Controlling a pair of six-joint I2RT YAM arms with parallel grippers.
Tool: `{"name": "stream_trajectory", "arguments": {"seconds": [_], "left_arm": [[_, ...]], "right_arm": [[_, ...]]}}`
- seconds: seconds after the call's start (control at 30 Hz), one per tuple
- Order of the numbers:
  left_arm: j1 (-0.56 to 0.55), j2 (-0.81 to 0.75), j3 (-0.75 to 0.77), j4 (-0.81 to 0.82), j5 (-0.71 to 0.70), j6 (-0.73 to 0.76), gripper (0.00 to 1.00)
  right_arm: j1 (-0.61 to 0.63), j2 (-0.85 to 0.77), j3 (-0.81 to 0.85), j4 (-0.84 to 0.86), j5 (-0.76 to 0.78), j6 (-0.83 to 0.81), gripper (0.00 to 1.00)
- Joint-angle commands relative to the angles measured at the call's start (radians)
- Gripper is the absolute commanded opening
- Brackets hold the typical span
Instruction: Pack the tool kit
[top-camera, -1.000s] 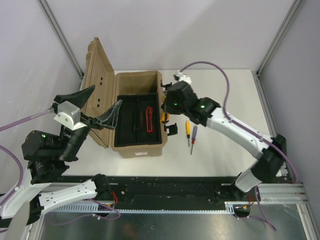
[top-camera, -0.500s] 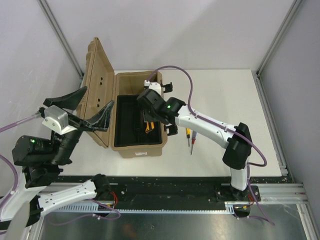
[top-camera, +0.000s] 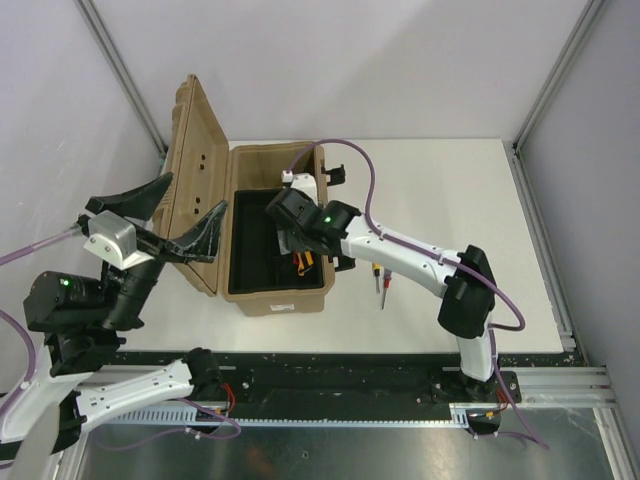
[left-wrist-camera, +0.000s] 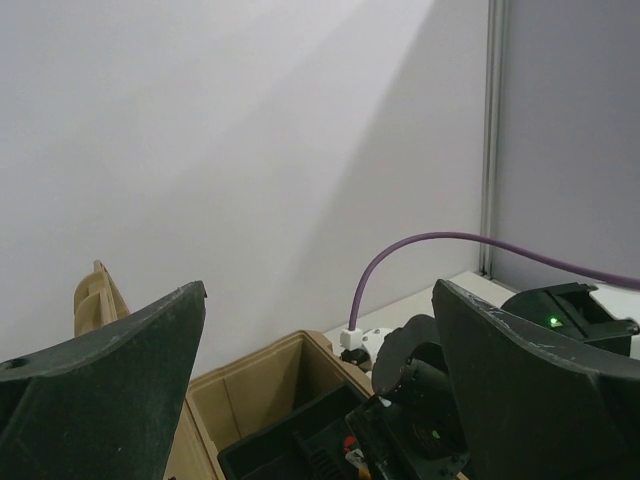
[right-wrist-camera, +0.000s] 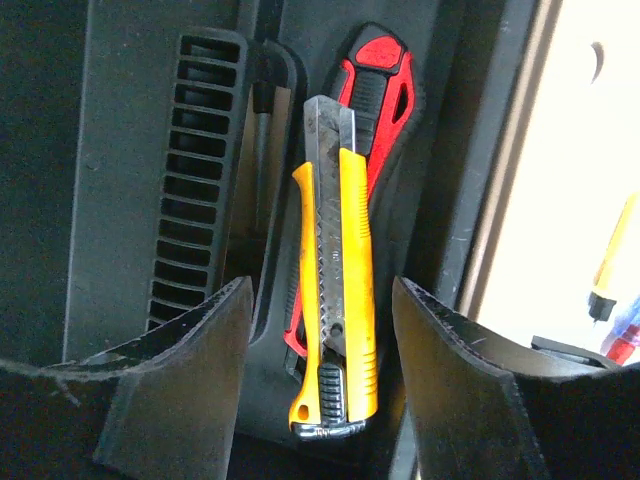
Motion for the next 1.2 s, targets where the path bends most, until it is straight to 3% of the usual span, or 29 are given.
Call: {"name": "stream_trajectory", "arguments": {"seconds": [0.0,0.23,0.47,0.7,1.17], "left_arm": [[0.005,-0.006,0.023,0.034,-0.010,0.016,0.99],[0.005,-0.010,0.028,0.034,-0.009,0.015,0.99],[0.005,-0.006,0.029,0.035,-0.009,0.014,1.00],[0.005,0.002,0.031,0.035,-0.003,0.011,0.99],[0.005,-0.010,0.027,0.033,-0.014,0.016,1.00]], "right_arm": [[0.003,-0.087,0.040,0.023,0.093,-0.020,0.63],[-0.056,-0.244,-0.093,0.041,0.218,0.023,0.62],[-0.247,-0.395,-0.433,0.070,0.100,0.122,0.55],[-0.317,-0.335,-0.559,0.056,0.049,0.128,0.41],[-0.416,-0.195,-0.718,0.201,-0.064,0.121,0.37]]}}
